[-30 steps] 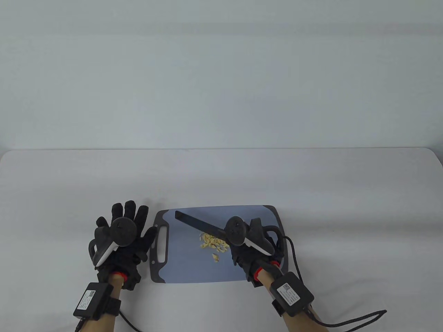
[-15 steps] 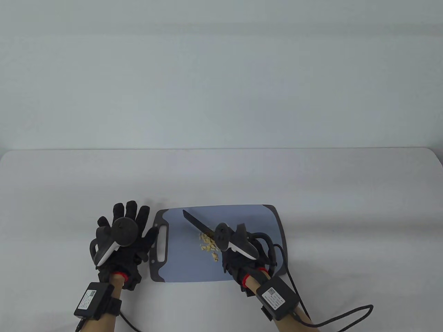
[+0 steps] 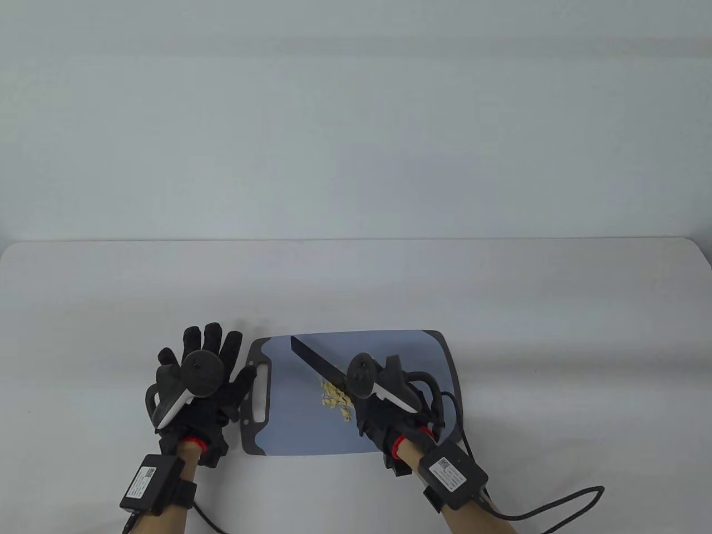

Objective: Chop plasticine discs into granules with repetitive downward strikes

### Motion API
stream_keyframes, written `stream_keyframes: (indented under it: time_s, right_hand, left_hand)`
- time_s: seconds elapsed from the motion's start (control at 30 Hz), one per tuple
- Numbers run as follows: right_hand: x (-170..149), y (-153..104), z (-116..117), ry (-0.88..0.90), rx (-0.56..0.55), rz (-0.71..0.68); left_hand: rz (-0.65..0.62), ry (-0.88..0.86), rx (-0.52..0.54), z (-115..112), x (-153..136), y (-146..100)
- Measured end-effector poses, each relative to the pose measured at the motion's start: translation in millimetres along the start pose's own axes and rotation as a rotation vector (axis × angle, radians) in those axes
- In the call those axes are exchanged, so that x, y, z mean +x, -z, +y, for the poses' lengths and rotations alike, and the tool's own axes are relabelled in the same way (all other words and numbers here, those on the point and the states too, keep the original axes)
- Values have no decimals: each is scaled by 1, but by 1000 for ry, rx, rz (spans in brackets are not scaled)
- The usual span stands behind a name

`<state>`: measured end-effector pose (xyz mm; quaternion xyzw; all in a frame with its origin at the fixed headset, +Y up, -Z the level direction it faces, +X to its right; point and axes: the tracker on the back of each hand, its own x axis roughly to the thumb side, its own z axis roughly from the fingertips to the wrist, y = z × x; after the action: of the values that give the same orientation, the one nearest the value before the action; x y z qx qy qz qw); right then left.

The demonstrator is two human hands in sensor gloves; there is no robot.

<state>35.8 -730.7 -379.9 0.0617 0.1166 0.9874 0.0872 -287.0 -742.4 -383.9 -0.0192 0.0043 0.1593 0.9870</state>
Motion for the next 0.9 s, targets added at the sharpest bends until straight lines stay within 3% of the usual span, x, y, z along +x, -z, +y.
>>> stream_keyframes:
  time_s: [0.13, 0.33, 0.47, 0.63, 0.77, 0.9]
  right_hand:
    - [-3, -1, -8, -78, -15, 44]
    - [0, 4, 10, -146, 32, 76]
    - [5, 6, 16, -180, -34, 53]
    - [1, 7, 6, -144, 91, 78]
    - [6, 7, 17, -144, -57, 42]
    - [4, 6, 6, -133, -1, 26]
  left_hand:
    - [1, 4, -1, 0, 0, 0]
    - [-4, 13, 0, -1, 1, 0]
    - [-5, 14, 4, -1, 1, 0]
    - [-1, 10, 7, -1, 0, 0]
    - [-4, 17, 2, -2, 1, 1]
    - [-5, 16, 2, -1, 1, 0]
